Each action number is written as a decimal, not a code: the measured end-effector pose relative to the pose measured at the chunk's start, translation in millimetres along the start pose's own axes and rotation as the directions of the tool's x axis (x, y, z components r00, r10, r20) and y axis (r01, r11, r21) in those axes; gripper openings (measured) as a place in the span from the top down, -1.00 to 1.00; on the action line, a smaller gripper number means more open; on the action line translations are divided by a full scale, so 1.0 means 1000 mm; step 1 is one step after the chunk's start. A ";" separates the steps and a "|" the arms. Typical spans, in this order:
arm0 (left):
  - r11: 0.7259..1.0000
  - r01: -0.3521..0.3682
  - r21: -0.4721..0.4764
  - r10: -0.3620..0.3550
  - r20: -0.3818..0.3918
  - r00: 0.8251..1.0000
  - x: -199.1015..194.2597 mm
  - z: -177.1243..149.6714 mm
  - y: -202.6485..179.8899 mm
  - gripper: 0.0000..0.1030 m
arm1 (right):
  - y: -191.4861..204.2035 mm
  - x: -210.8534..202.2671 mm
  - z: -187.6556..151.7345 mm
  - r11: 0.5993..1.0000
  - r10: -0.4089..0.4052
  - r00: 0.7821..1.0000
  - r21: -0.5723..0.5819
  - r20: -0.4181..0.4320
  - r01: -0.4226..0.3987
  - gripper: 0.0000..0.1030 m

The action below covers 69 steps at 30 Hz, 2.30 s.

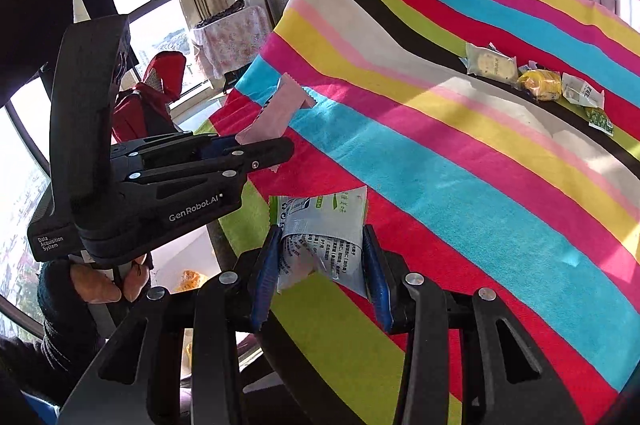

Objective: Organize snacks
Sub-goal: 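Carry both bags to the white box and open both grippers over it, then move both open grippers back over the snack pile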

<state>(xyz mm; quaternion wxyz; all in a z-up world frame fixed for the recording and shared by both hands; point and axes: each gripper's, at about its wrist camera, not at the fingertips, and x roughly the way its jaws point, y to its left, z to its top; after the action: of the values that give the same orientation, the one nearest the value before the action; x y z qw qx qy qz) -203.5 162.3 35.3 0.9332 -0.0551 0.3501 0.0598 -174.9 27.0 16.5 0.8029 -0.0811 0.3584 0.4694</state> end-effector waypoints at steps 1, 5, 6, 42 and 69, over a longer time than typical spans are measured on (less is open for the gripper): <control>1.000 -0.009 -0.003 0.009 0.002 1.000 -0.005 -0.004 0.004 0.57 | 0.006 0.003 0.000 1.000 0.008 1.000 -0.013 -0.007 -0.008 0.23; 0.999 -0.045 -0.027 0.045 0.008 0.999 -0.025 -0.020 0.022 0.57 | 0.034 0.015 -0.001 0.996 0.036 0.999 -0.076 -0.034 -0.039 0.23; 0.998 -0.057 -0.037 0.058 0.010 0.998 -0.032 -0.024 0.027 0.57 | 0.039 0.017 -0.001 0.995 0.044 0.998 -0.090 -0.040 -0.048 0.23; 0.993 -0.069 -0.097 0.062 -0.077 0.995 -0.026 0.014 0.013 -0.96 | 0.019 -0.049 -0.007 0.989 0.041 0.993 -0.143 0.107 -0.025 -0.59; 0.970 0.122 -0.211 -0.150 -0.125 0.981 0.172 0.112 -0.082 -0.96 | -0.298 0.011 0.077 0.804 -0.496 0.863 0.326 -0.093 0.497 -0.68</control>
<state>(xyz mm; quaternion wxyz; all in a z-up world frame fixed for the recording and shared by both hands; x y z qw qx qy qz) 9.5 110.1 10.4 0.8976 -0.1776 0.4024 0.0268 108.6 -92.4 4.3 0.8986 -0.0331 0.4015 0.1741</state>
